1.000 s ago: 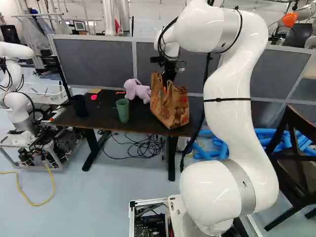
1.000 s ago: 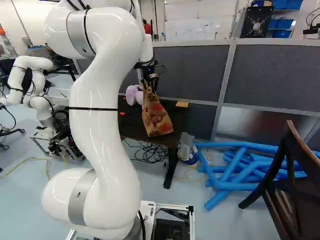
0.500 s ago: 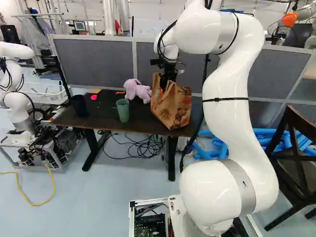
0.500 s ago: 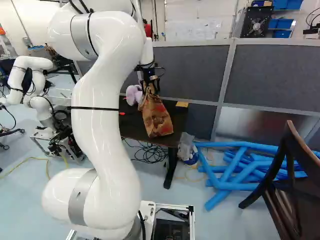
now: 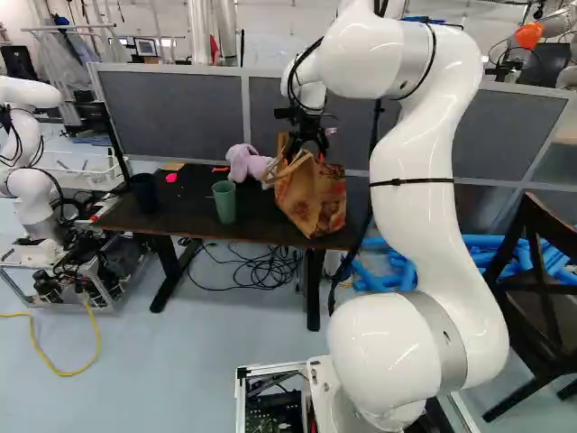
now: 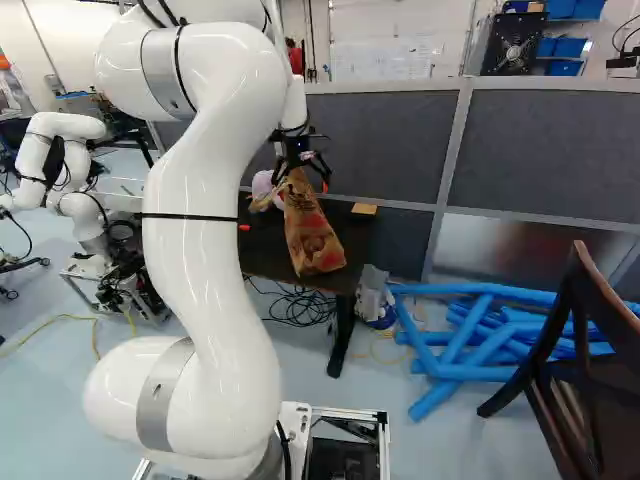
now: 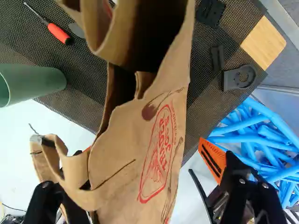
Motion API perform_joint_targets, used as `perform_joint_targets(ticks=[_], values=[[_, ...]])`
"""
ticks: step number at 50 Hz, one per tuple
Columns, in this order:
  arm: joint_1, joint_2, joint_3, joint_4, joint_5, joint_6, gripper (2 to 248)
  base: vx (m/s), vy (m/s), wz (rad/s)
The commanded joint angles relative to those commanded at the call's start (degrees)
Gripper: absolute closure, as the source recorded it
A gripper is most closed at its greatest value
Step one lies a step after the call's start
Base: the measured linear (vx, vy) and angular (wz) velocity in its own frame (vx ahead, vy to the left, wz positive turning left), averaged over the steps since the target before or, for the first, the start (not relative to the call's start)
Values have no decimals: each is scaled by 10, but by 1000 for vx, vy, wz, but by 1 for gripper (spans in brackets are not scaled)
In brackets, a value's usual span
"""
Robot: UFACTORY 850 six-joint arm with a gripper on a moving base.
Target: Pick up the bag on the ground and place it on the table
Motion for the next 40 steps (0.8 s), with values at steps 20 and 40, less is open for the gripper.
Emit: perform_joint_targets(ticks=[20,40], values=[[0,20,3,0,0,0,3,0,0,0],[0,49,6,0,0,0,3,0,0,0]])
